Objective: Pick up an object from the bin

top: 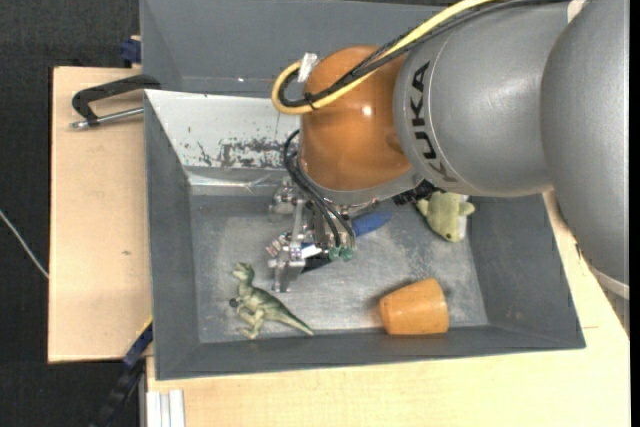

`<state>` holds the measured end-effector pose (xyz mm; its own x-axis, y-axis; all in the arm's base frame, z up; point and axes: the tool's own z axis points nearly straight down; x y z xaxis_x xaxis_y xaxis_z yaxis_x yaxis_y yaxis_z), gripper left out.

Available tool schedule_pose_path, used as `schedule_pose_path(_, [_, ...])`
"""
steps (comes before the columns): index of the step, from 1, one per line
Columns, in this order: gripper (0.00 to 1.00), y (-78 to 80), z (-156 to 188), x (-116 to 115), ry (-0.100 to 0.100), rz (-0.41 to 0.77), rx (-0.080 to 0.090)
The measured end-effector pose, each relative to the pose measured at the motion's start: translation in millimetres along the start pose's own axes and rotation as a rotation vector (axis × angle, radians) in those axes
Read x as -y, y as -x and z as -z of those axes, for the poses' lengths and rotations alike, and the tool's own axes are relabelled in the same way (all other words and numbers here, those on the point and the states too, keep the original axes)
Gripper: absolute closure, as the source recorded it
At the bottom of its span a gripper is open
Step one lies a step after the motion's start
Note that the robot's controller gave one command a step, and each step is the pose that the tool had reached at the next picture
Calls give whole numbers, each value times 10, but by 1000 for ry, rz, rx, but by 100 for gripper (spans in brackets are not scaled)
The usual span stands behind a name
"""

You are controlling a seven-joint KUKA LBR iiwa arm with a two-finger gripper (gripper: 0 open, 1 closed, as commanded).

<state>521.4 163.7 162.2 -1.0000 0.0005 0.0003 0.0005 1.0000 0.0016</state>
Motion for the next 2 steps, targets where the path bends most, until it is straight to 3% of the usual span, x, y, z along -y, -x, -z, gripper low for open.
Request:
schedule_pose_path(1, [0,26,-919,570,1,45,6])
schedule_pose_path(2, [100,42,-882,548,3,48,13])
